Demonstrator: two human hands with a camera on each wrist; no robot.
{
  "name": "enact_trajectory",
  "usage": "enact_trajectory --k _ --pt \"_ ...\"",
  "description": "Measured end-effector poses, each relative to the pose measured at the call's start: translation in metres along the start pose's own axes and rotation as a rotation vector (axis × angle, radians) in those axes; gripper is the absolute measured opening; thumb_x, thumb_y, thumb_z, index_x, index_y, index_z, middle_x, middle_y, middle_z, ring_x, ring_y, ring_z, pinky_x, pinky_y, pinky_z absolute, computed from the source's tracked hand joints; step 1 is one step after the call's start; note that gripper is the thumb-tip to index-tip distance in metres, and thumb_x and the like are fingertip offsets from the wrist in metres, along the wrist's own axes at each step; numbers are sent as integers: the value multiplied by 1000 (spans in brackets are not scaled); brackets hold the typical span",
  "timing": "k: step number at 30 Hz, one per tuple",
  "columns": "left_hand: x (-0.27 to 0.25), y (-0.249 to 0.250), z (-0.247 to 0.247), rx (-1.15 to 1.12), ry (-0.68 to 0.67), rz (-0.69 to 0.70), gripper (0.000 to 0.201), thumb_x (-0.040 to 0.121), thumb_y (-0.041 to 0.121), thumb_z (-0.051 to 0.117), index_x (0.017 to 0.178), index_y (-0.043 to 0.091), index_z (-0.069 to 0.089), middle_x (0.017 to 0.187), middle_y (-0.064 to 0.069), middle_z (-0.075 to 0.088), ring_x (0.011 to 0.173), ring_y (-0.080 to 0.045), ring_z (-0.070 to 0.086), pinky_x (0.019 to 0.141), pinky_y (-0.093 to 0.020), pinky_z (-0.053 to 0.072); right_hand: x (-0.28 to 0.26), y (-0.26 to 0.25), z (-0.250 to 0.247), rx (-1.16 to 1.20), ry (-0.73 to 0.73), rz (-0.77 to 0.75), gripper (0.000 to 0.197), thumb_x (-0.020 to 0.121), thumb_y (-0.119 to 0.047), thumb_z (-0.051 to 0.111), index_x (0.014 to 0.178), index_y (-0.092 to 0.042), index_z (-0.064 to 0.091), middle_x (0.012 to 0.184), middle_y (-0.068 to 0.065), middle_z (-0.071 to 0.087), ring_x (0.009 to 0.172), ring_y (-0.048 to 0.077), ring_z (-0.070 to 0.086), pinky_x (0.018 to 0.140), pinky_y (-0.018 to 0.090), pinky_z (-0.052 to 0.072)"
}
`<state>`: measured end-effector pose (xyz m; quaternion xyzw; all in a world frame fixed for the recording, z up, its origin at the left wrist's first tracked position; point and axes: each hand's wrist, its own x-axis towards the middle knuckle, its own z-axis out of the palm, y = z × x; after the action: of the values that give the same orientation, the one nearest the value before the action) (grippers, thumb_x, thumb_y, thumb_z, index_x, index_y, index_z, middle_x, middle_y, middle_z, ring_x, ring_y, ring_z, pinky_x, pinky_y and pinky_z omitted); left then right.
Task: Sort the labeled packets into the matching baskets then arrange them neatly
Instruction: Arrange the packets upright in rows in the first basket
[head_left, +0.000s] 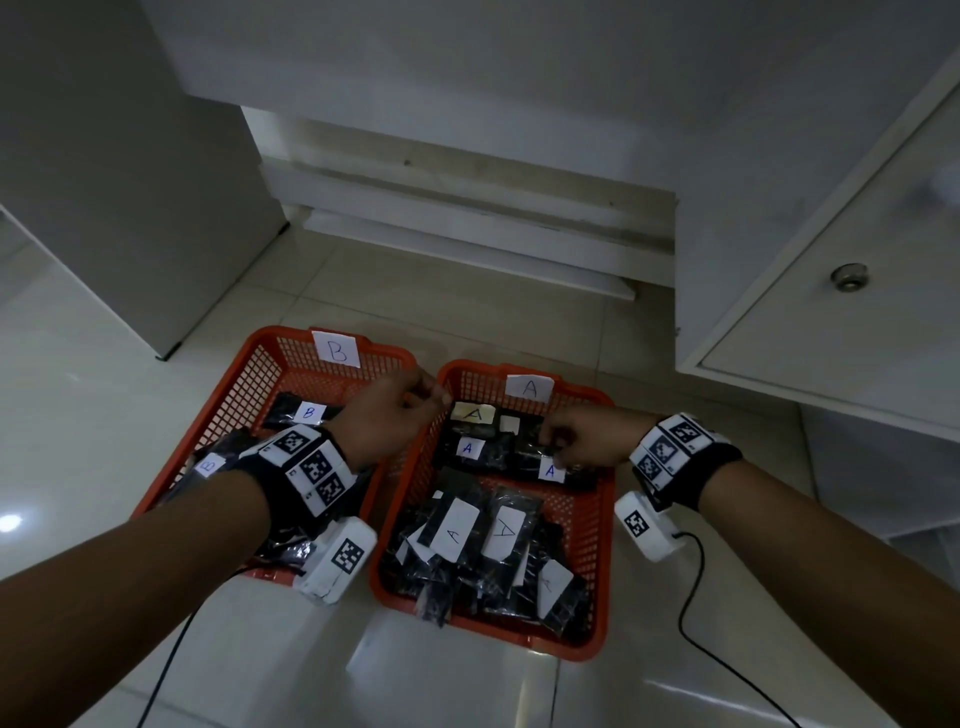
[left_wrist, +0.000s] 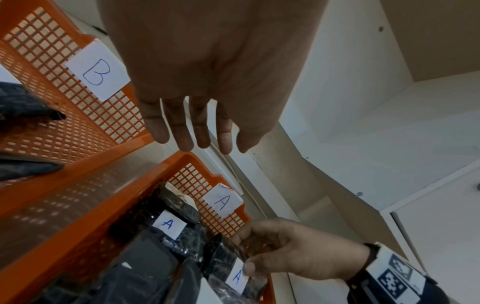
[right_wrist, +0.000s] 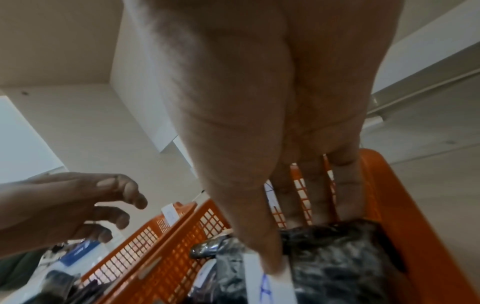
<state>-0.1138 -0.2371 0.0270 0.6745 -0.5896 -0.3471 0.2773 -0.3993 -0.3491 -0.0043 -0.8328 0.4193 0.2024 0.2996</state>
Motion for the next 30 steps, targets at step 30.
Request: enact_trajectory --k 30 --pt "20 -20 26 577 -426 161 44 97 57 54 132 31 61 124 6 67 108 -17 63 92 -37 53 12 -9 10 -49 325 6 55 85 -60 47 118 -21 67 110 1 73 93 18 68 84 38 59"
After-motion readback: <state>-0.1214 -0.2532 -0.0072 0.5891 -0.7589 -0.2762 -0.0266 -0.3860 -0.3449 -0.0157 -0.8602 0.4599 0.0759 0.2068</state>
